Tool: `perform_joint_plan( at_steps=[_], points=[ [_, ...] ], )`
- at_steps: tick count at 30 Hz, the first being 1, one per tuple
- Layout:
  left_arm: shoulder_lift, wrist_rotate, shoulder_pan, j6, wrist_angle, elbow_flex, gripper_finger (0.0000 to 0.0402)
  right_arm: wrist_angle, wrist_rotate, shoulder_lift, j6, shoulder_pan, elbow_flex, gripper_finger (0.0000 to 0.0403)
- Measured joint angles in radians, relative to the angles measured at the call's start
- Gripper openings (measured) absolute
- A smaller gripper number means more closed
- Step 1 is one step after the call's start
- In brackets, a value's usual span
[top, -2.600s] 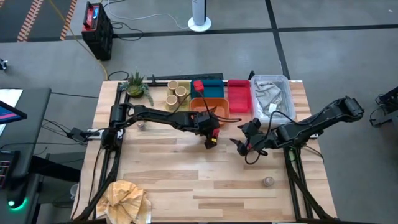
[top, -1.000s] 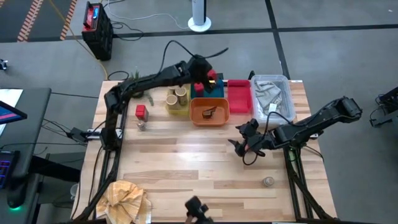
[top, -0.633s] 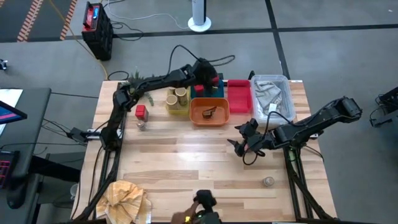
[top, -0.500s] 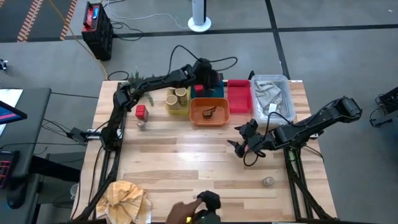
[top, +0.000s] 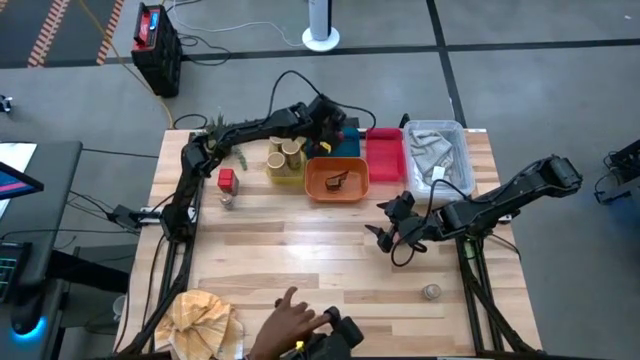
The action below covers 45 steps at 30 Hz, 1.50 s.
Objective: Sort spices by type
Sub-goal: Put the center red seasoning can into the blue bin, then put the middle right red seasoning can into the blue bin
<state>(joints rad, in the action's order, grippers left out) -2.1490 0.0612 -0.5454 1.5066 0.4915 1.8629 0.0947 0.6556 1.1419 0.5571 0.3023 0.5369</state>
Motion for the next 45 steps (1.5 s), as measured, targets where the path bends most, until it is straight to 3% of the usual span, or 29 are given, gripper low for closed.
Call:
perform_joint_plan(
  at_steps=[10,35,45],
  points=[
    [0.000,-0.005,-0.001,0.071,0.098,0.000,0.0207,-0.013,0.000,0.000,-0.005,0.000,0.000,0.0385],
    [0.000,-0.030,-0.003,0.113,0.132,0.000,0.0228,-0.021,0.000,0.000,-0.008,-0.004,0.000,0.0385],
    [0.000,-0.029,-0.001,0.114,0.130,0.000,0.0267,-0.021,0.000,0.000,-0.008,-0.004,0.000,0.0385]
  ],
)
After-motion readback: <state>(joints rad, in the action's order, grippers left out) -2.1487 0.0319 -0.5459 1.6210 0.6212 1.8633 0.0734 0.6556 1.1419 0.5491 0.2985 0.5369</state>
